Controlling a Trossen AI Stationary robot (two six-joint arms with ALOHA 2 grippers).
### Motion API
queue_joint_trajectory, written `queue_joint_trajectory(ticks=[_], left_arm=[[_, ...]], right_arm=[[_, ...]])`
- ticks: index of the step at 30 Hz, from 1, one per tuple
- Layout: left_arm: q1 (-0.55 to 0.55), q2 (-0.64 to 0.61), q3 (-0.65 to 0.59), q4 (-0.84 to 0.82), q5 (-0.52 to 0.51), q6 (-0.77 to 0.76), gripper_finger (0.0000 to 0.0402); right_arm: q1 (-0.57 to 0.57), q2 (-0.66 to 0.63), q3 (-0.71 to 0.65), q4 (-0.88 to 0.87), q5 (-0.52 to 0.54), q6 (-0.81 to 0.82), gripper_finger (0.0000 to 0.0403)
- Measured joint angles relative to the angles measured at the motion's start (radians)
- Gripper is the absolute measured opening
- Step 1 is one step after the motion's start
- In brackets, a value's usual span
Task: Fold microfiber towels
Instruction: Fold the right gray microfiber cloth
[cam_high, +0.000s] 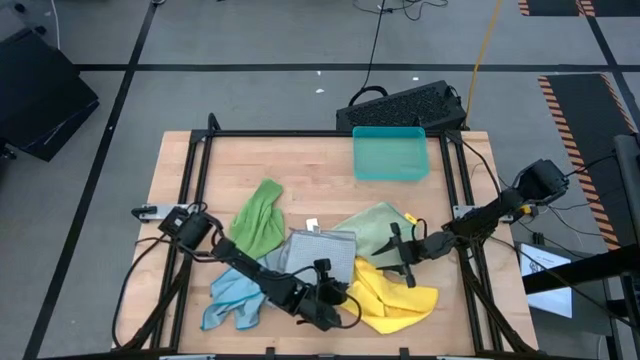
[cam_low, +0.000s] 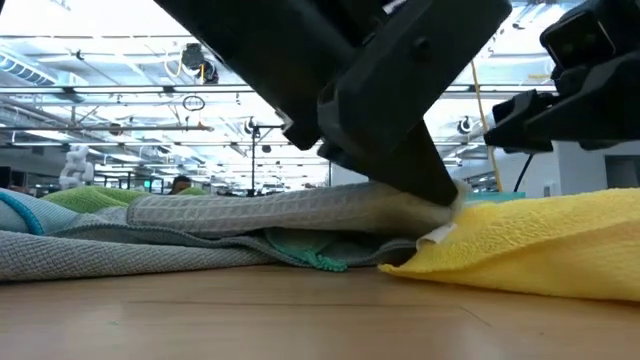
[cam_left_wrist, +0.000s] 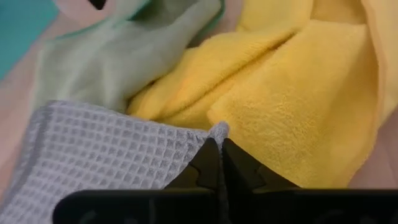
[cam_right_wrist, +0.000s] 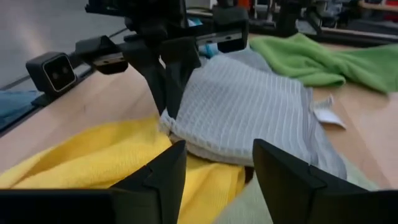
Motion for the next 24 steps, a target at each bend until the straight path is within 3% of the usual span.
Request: queue_joint_trajectory(ticks=[8, 18, 24], left_arm=[[-0.031, -0.053, 0.000, -0.039, -0.121, -0.044, 0.0007], [-0.041, -0.055, 0.000, -0.052, -0.135, -0.100, 0.0005], [-0.050, -0.055, 0.000, -0.042, -0.166, -0.105, 0.0005]], right_arm=[[0.000, 0.120, 0.080, 0.053, -0.002, -0.081, 0.0212], [0.000, 0.352, 0.231, 0.094, -0.030, -0.189, 0.0300], [0.000, 0.459, 0.322, 0.097, 0.025, -0.353, 0.0303]])
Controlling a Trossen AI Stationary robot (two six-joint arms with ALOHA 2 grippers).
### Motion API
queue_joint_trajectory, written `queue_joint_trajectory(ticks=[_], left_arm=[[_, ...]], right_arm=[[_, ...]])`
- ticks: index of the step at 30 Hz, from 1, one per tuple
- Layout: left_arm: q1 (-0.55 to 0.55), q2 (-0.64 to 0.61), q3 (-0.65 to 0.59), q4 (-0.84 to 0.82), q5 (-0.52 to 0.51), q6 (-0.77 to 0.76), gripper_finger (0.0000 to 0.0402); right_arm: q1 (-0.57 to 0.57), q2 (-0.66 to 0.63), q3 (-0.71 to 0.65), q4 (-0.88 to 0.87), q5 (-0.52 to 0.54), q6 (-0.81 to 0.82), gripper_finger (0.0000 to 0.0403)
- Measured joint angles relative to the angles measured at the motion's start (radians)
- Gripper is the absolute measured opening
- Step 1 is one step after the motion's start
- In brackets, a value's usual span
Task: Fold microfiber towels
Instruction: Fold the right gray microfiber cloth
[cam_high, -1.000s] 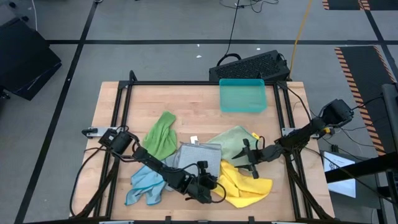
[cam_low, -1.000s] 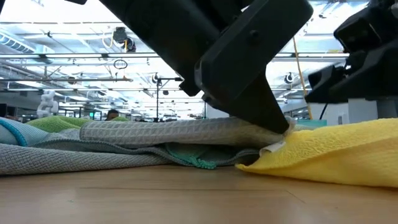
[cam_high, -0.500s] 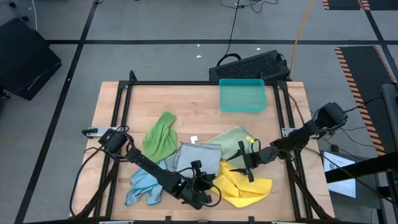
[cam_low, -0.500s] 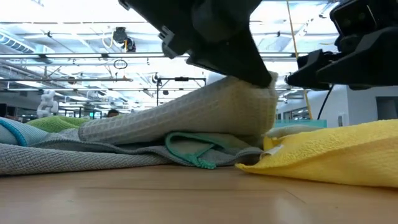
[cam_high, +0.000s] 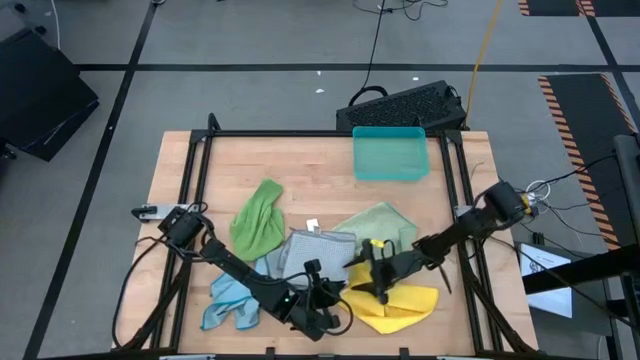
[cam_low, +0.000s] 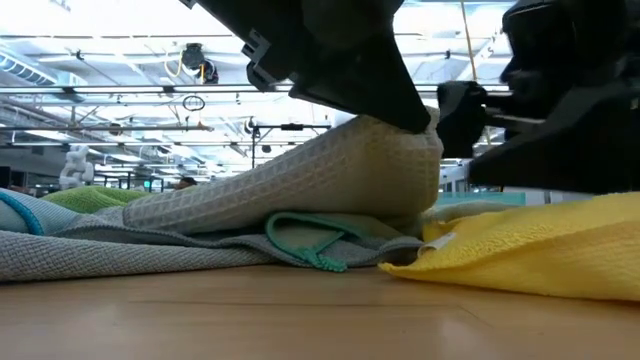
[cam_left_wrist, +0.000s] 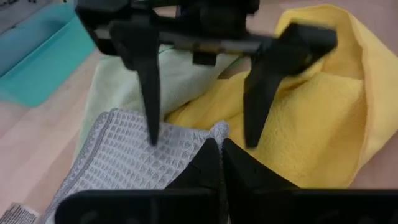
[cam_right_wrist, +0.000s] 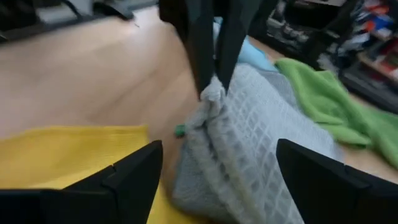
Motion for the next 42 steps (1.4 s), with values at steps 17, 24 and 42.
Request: queue_joint_trajectory(ticks=[17, 24, 42], left_arm=[[-0.006, -0.003, 0.000, 0.001, 0.009, -0.025, 0.0018], [-0.028, -0.003, 0.000, 0.017, 0.002, 0.064, 0.0035], [-0.025, 0.055, 0.000, 0.158, -0.033, 0.092, 0.0238]], right_arm=[[-0.022, 0.046, 0.033, -0.006, 0.051, -0.004, 0.0016], [-0.030, 0.040, 0.033, 0.002, 0.041, 0.071, 0.0023], [-0.061, 0.041, 0.032, -0.019, 0.024, 0.123, 0.0012]])
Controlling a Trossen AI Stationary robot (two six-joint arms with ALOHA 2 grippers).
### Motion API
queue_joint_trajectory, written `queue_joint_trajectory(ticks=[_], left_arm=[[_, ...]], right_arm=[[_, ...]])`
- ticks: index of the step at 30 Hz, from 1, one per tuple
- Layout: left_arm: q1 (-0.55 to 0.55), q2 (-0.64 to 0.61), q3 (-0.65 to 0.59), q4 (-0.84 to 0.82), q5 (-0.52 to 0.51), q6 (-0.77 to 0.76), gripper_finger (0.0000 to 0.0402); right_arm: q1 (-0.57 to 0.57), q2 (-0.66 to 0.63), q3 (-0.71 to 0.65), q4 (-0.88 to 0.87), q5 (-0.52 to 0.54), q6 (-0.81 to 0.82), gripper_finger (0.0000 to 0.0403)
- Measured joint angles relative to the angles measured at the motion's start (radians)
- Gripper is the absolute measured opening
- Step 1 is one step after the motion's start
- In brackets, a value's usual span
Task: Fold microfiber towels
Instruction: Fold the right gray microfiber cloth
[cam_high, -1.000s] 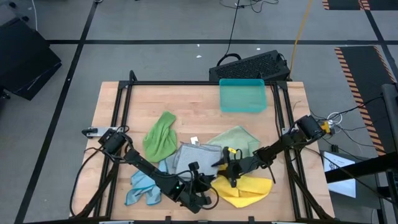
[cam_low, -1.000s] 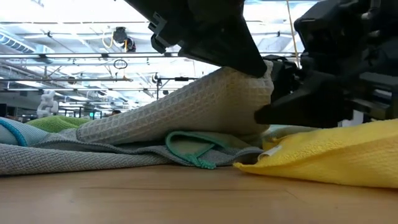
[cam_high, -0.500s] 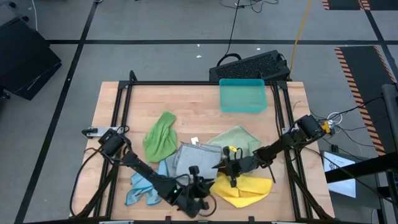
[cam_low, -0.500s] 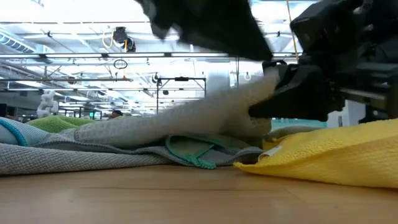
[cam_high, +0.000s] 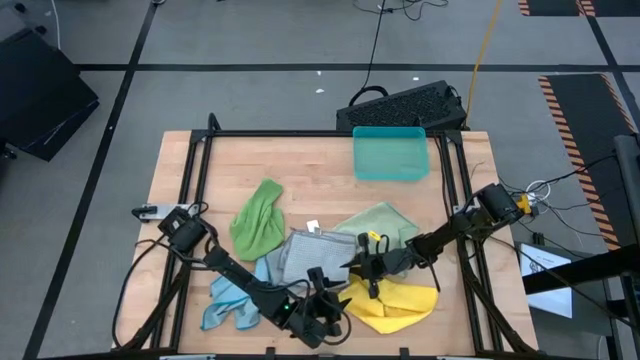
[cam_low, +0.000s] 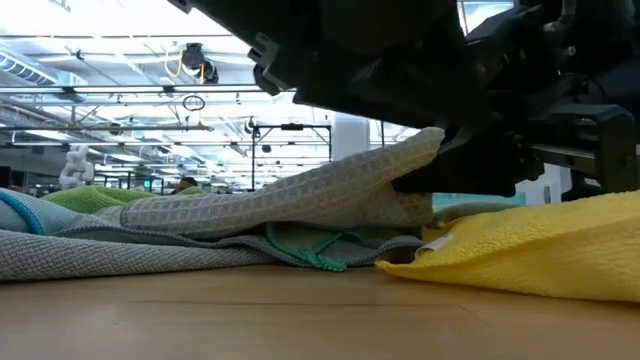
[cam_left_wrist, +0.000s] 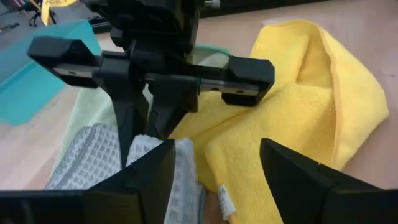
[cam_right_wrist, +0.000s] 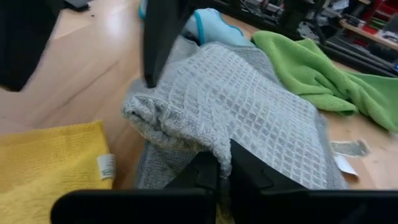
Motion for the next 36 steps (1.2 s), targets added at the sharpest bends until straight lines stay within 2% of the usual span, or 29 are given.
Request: queue_joint_trajectory(ticks=[25, 32, 36], left_arm=[[0.008, 0.003, 0.000, -0.088, 0.035, -0.044, 0.0240], [0.001, 0.003, 0.000, -0.093, -0.035, -0.023, 0.0240], [0.014, 0.003, 0.000, -0.090, -0.041, -0.011, 0.0248]], right_arm=[[-0.014, 0.000, 0.000, -0.012, -0.055, 0.101, 0.0013], [-0.014, 0.000, 0.000, -0.012, -0.055, 0.100, 0.0013], [-0.014, 0.000, 0.000, -0.012, -0.056, 0.100, 0.0013]])
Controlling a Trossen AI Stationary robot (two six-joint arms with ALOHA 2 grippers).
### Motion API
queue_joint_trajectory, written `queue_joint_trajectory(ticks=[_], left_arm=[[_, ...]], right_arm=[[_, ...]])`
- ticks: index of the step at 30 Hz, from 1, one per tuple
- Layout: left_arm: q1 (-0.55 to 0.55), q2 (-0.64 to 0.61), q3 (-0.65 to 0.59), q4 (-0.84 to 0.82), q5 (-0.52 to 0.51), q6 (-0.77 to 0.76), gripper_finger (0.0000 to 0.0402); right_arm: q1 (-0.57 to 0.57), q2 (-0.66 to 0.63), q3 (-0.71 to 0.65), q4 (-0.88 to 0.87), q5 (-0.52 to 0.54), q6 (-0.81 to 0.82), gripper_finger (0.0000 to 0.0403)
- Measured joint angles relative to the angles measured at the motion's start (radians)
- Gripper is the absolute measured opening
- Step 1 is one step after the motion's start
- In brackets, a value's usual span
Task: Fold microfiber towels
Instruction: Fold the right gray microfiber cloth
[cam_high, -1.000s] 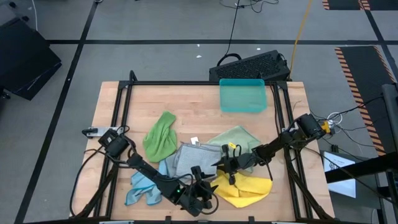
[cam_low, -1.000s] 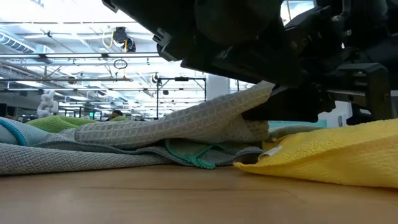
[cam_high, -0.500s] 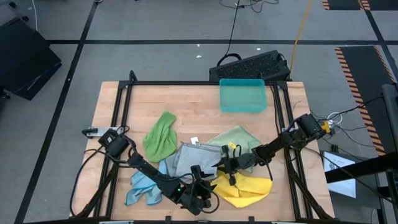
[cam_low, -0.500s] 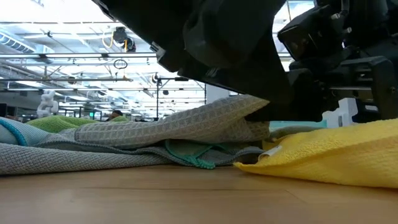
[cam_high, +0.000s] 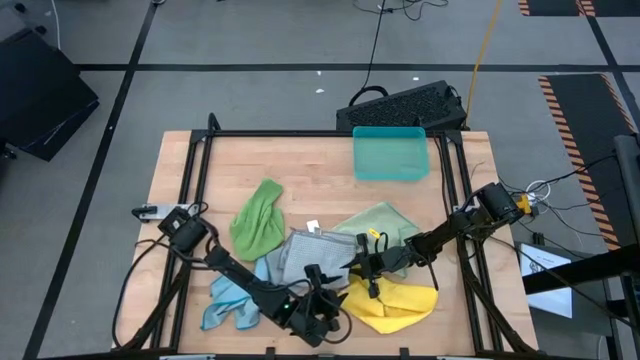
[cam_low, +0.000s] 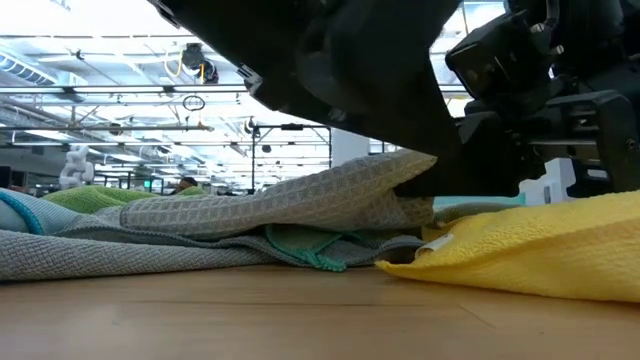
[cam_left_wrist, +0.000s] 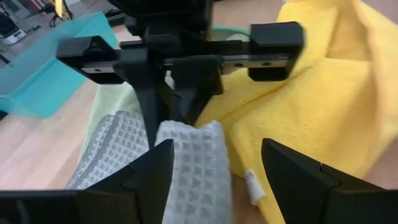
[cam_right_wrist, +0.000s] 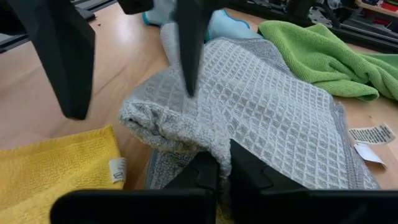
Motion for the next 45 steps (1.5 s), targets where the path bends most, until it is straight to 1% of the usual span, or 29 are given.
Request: queue_joint_trajectory(ticks=[3, 5, 8, 10, 11, 15, 18, 19, 20, 25, 29, 33, 36, 40, 42, 45], left_arm=[[0.016, 0.010, 0.000, 0.021, 0.001, 0.000, 0.0259], [0.021, 0.015, -0.002, 0.029, -0.028, 0.013, 0.0263], [0.026, 0.013, -0.001, 0.041, -0.073, -0.002, 0.0253], [0.026, 0.013, -0.001, 0.040, -0.074, 0.027, 0.0226], [0.026, 0.013, -0.001, 0.039, -0.066, 0.040, 0.0206], [0.030, 0.013, -0.001, 0.034, 0.014, 0.000, 0.0112], [0.027, 0.013, -0.001, 0.042, 0.004, -0.027, 0.0042], [0.024, 0.013, -0.001, 0.044, -0.002, -0.025, 0.0023], [0.022, 0.013, -0.001, 0.044, -0.005, -0.019, 0.0015], [0.018, 0.013, -0.001, 0.017, -0.016, -0.073, 0.0021], [0.004, 0.013, -0.001, 0.006, -0.025, -0.076, 0.0009], [-0.010, 0.013, 0.000, 0.004, -0.034, -0.095, 0.0014], [-0.017, 0.013, 0.000, 0.007, -0.051, -0.108, 0.0009], [-0.027, 0.013, 0.000, 0.006, -0.073, -0.120, 0.0011], [-0.031, 0.013, 0.000, 0.007, -0.074, -0.128, 0.0013], [-0.037, 0.013, 0.000, 0.010, -0.074, -0.130, 0.0007]], right_arm=[[0.000, 0.000, 0.000, 0.000, -0.021, 0.005, 0.0013], [0.000, 0.000, 0.000, 0.000, -0.027, 0.013, 0.0013], [0.000, 0.000, -0.001, -0.008, -0.027, 0.027, 0.0013], [0.000, 0.000, -0.001, -0.009, -0.027, 0.028, 0.0013], [0.000, 0.000, -0.001, -0.010, -0.026, 0.028, 0.0013], [0.000, 0.000, -0.001, -0.014, -0.027, 0.028, 0.0013], [0.000, 0.000, -0.001, -0.015, -0.035, 0.027, 0.0015], [0.000, 0.000, -0.001, -0.014, -0.043, 0.027, 0.0017], [0.000, 0.000, -0.001, -0.014, -0.047, 0.027, 0.0020], [0.005, 0.000, -0.001, -0.007, -0.043, 0.016, 0.0048], [0.016, -0.039, -0.001, -0.060, -0.042, -0.026, 0.0096], [0.017, -0.139, -0.001, -0.242, -0.046, -0.028, 0.0151], [0.024, -0.218, -0.001, -0.393, -0.046, -0.039, 0.0185], [0.043, -0.290, -0.010, -0.507, -0.043, -0.083, 0.0212], [0.050, -0.308, -0.028, -0.505, -0.031, -0.110, 0.0221], [0.061, -0.321, -0.064, -0.478, 0.023, -0.147, 0.0231]])
